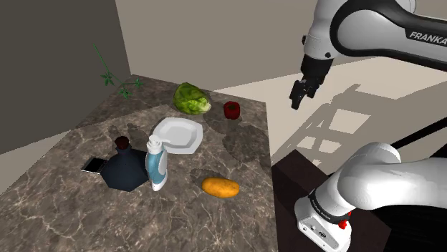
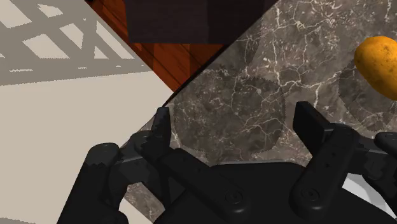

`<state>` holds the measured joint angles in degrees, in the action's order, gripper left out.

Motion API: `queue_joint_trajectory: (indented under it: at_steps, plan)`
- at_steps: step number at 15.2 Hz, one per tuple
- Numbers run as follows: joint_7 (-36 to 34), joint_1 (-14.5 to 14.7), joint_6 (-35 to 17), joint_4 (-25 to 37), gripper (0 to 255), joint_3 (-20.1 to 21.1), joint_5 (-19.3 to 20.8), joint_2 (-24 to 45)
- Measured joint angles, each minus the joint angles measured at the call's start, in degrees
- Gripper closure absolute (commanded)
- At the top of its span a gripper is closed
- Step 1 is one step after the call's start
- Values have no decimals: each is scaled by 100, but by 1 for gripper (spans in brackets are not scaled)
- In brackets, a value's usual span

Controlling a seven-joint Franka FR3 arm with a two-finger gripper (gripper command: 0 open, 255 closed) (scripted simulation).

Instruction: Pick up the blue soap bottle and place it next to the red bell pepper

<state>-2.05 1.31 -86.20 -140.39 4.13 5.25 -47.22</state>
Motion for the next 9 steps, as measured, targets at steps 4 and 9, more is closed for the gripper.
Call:
queue_joint_trajectory:
  at_steps: [4,9]
  plan:
    - [-260,88,-202,2,0,212,-220,188]
    - [-831,256,-709,144,0,682,-660,761]
